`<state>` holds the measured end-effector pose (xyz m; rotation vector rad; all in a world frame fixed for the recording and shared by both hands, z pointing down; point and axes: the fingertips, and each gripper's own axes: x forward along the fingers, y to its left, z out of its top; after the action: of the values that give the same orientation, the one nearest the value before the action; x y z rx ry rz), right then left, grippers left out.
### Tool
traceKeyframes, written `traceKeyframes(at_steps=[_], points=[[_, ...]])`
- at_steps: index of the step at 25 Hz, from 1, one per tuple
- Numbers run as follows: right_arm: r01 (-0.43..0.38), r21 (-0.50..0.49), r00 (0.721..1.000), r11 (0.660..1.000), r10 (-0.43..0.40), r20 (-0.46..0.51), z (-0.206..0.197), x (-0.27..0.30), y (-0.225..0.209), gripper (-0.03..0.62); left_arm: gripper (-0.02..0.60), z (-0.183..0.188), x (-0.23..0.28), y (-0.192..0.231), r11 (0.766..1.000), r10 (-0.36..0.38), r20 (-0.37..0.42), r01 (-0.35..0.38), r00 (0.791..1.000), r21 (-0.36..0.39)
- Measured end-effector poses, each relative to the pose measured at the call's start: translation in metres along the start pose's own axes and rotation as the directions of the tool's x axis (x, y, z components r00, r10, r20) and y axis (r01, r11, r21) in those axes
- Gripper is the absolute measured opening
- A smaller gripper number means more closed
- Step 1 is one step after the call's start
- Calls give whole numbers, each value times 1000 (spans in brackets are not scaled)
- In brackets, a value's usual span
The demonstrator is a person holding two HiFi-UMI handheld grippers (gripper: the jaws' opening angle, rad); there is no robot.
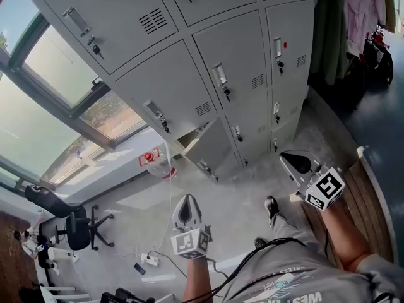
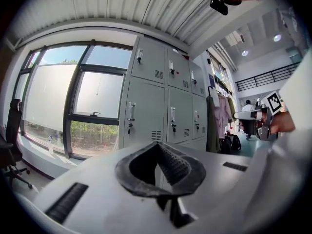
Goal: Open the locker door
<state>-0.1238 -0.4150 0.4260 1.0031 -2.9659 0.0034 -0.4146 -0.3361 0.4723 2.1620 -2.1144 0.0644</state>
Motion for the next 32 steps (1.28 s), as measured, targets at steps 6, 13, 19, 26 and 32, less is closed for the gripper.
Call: traceKeyframes(at_steps=[6, 13, 19, 26, 32], points=[[-18, -74, 999, 997, 21, 35, 37, -25, 27, -5, 6, 30, -36, -9, 1000, -20, 70, 19, 997, 16], [-35, -89, 997, 995, 41, 70, 54, -63, 31, -5, 6, 49, -72, -40, 999, -14, 121, 8, 993, 50], [-83, -83, 991, 993, 91, 96, 65, -101, 30, -5, 6, 61, -109, -79, 996, 21, 134, -32, 991, 78], [-161, -107, 976, 981, 175, 133, 115, -180, 52, -5, 6, 87, -173, -154, 995, 13, 180, -30, 984, 92], [-179, -136, 970, 974, 198, 144, 127, -260, 60, -5, 6, 99, -230, -221, 994, -7, 219, -18, 976, 110]])
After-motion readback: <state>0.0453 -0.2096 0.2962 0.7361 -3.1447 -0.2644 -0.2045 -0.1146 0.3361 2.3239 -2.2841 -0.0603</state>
